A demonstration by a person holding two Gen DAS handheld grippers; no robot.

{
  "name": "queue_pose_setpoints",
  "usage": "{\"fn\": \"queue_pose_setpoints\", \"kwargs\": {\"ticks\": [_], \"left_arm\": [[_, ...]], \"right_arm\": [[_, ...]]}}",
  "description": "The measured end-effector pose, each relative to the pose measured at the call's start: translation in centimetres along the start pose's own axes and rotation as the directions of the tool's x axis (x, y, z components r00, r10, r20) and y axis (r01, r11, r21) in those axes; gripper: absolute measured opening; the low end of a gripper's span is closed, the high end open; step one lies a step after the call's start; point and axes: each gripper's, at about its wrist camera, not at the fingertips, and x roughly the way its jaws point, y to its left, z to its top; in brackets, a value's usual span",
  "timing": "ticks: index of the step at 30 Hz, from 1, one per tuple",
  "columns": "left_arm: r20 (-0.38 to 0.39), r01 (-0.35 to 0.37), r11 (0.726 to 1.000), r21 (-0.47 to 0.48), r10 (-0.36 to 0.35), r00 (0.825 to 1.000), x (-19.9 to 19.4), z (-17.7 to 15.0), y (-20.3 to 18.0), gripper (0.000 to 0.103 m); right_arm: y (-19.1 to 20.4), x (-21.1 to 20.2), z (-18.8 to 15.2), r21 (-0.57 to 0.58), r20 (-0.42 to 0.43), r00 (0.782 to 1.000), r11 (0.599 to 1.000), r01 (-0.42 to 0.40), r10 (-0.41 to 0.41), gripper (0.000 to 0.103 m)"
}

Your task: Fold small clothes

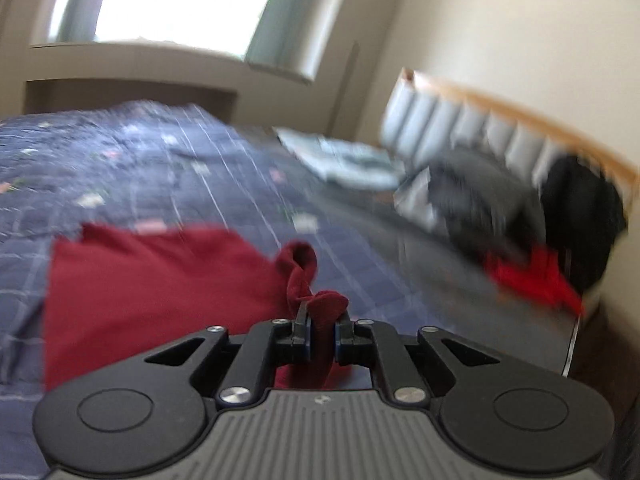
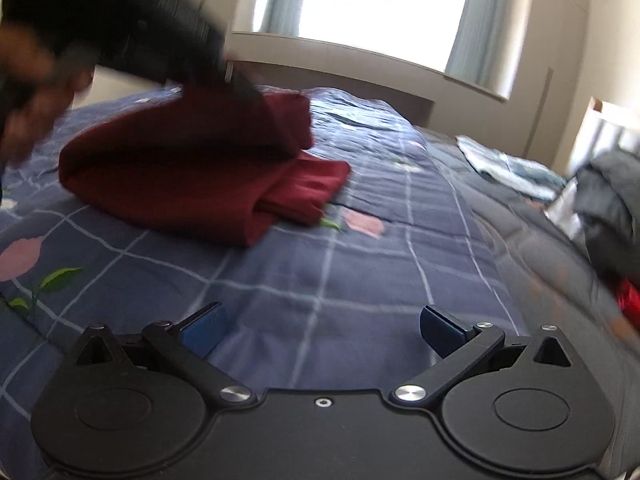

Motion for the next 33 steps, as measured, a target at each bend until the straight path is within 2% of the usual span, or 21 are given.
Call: {"fn": "queue_pose_setpoints", "kwargs": {"ticks": [4, 8, 11, 13, 16, 18, 20, 22, 24, 25, 27, 28, 30, 32, 33], "left_arm": [[-0.045, -0.014, 1.0, 0.027, 0.015, 0.999, 0.8, -2.4, -1.2, 0.01], [-0.067, 0.001, 1.0, -0.025, -0.003, 0.998, 0.3, -3.4, 0.2, 0.01], [-0.065, 0.011, 0.999, -0.048, -0.014, 0.998, -0.1, -3.8, 1.2, 0.01], [-0.062, 0.011, 0.998, -0.056, -0.014, 0.998, 0.2, -3.9, 1.3, 0.01], [-0.058, 0.01, 0.999, -0.051, -0.013, 0.998, 0.3, -4.0, 1.2, 0.01], [-0.058, 0.008, 0.999, -0.047, -0.011, 0.998, 0.5, -4.1, 1.2, 0.01], [-0.057, 0.011, 0.999, -0.051, -0.014, 0.998, 0.6, -4.3, 1.3, 0.01], [-0.056, 0.014, 0.998, -0.056, -0.017, 0.998, 0.6, -4.3, 1.4, 0.01], [-0.056, 0.018, 0.998, -0.062, -0.021, 0.998, 0.6, -4.2, 1.6, 0.01], [-0.056, 0.019, 0.998, -0.062, -0.023, 0.998, 0.6, -4.2, 1.6, 0.01], [-0.056, 0.021, 0.998, -0.062, -0.025, 0.998, 0.5, -4.1, 1.7, 0.01], [-0.056, 0.023, 0.998, -0.063, -0.026, 0.998, 0.5, -4.1, 1.7, 0.01], [-0.053, 0.025, 0.998, -0.064, -0.029, 0.998, 0.5, -4.1, 1.8, 0.01], [-0.048, 0.031, 0.997, -0.065, -0.034, 0.998, 0.4, -4.0, 1.8, 0.01], [-0.044, 0.034, 0.997, -0.066, -0.037, 0.998, 0.3, -3.9, 1.8, 0.01]], "right_arm": [[-1.3, -0.7, -0.9, 0.073, 0.022, 1.0, 0.997, -0.003, 0.001, 0.102], [-3.1, -1.1, 0.0, 0.114, 0.075, 0.996, 0.993, 0.032, -0.041, 0.103], [-6.1, -0.4, 1.4, 0.196, 0.1, 0.995, 0.98, 0.006, -0.026, 0.103], [-8.2, 0.6, 2.6, 0.276, 0.123, 0.992, 0.96, -0.05, 0.016, 0.102], [-10.3, 3.4, 5.0, 0.4, 0.132, 0.979, 0.895, -0.197, 0.157, 0.102], [-10.8, 6.1, 6.8, 0.462, 0.175, 0.943, 0.823, -0.331, 0.282, 0.102], [-10.3, 8.8, 8.8, 0.475, 0.191, 0.919, 0.787, -0.394, 0.345, 0.099], [-9.1, 11.9, 10.8, 0.45, 0.169, 0.908, 0.789, -0.417, 0.384, 0.088], [-7.9, 14.9, 12.3, 0.451, 0.119, 0.902, 0.787, -0.422, 0.415, 0.066], [-7.3, 16.3, 12.8, 0.451, 0.099, 0.895, 0.782, -0.43, 0.435, 0.062], [-6.5, 17.8, 13.3, 0.451, 0.068, 0.895, 0.787, -0.421, 0.44, 0.047], [-6.2, 18.5, 13.5, 0.458, 0.051, 0.896, 0.787, -0.413, 0.44, 0.044], [-5.9, 19.1, 13.5, 0.476, 0.048, 0.891, 0.773, -0.419, 0.452, 0.021], [-6.1, 18.8, 13.5, 0.49, 0.065, 0.891, 0.763, -0.421, 0.449, 0.007], [-6.2, 18.3, 13.6, 0.488, 0.072, 0.897, 0.769, -0.413, 0.436, 0.004]]}}
